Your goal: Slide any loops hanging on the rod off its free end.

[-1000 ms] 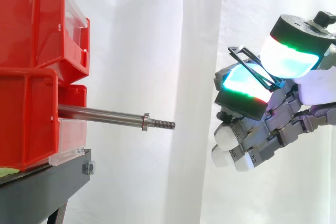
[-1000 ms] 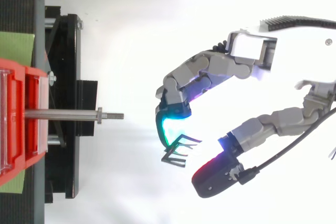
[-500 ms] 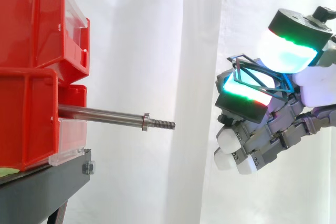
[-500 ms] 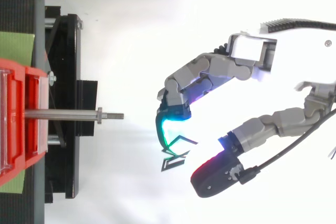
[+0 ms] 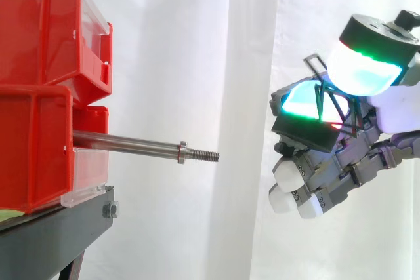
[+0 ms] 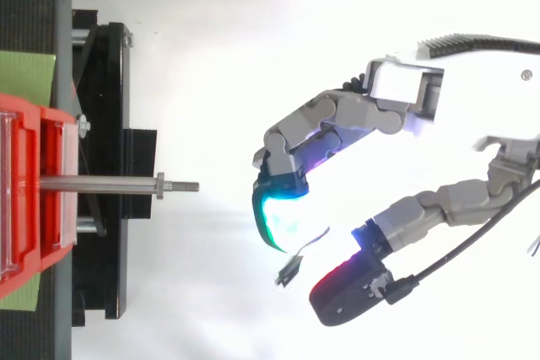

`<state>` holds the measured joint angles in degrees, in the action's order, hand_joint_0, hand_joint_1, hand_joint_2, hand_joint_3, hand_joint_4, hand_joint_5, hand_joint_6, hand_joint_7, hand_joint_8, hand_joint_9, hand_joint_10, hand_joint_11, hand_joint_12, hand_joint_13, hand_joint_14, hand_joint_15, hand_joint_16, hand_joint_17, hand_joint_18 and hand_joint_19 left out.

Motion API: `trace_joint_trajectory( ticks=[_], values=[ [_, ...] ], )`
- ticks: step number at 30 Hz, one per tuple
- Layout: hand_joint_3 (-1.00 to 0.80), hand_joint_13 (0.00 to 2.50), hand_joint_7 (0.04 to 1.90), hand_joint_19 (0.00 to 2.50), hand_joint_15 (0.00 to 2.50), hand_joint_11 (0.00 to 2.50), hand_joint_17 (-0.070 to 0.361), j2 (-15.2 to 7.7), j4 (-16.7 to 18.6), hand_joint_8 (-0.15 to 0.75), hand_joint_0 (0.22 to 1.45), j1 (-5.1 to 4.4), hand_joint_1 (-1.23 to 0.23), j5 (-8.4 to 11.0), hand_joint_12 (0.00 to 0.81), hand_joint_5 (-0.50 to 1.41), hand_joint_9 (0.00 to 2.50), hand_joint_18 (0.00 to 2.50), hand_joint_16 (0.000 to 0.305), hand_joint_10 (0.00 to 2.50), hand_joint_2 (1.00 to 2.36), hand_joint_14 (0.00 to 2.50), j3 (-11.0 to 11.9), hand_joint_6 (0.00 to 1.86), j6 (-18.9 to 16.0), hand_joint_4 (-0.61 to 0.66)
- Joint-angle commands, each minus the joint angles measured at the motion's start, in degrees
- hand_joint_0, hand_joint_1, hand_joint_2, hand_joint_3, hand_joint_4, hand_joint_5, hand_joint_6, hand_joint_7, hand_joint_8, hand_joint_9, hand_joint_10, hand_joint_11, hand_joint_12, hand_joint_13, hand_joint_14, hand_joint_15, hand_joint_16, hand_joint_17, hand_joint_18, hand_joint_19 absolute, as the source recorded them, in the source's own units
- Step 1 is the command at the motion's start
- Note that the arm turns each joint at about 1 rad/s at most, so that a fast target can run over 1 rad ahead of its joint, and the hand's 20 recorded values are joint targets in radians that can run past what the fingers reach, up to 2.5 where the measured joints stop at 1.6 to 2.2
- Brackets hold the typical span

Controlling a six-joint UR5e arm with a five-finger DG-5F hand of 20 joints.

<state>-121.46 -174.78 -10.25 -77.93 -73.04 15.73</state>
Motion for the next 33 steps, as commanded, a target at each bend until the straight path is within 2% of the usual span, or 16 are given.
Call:
trace_joint_trajectory(
  ticks=[1, 8, 13, 16, 25, 33],
  values=[
    [-0.5, 0.61, 1.15, 0.09, 0.0, 0.1, 0.08, 0.0, -0.2, 0.236, 0.63, -0.04, -0.82, 0.05, 0.218, -0.2, 0.71, 0.52, 0.035, 0.0, 1.0, 0.0, 0.0, 0.82, 0.0, 0.12],
    [-0.5, 0.62, 1.14, 0.1, 0.0, 0.1, 0.079, 0.0, -0.2, 0.231, 0.63, -0.04, -0.83, 0.05, 0.217, -0.2, 0.72, 0.53, 0.035, 0.0, 1.0, 0.0, 0.0, 0.82, 0.0, 0.12],
    [-0.5, 0.62, 1.18, 0.11, 0.0, 0.1, 0.079, 0.0, 0.0, 0.239, 0.59, -0.04, -0.7, 0.05, 0.217, -0.18, 0.74, 0.53, 0.035, 0.0, 1.0, 0.0, 0.0, 0.82, 0.0, 0.13],
    [-0.5, 0.62, 1.18, 0.12, 0.01, 0.1, 0.08, 0.1, -0.2, 0.242, 0.59, -0.04, -0.68, 0.05, 0.217, -0.18, 0.75, 0.53, 0.036, 0.0, 1.0, 0.0, 0.0, 0.81, 0.0, 0.13],
    [-0.5, 0.63, 1.2, 0.11, 0.01, 0.1, 0.08, 0.0, -0.6, 0.242, 0.6, -0.21, -0.71, 0.05, 0.218, -0.17, 0.75, 0.54, 0.036, 0.0, 1.0, 0.0, 0.0, 0.81, -0.4, 0.13],
    [-0.44, 0.63, 1.23, 0.11, 0.01, 0.11, 0.079, 0.0, -0.9, 0.246, 0.61, -0.21, -0.73, 0.14, 0.217, -0.18, 0.75, 0.54, 0.035, 0.0, 1.01, 0.0, 0.0, 0.83, -1.2, 0.05]
  ],
)
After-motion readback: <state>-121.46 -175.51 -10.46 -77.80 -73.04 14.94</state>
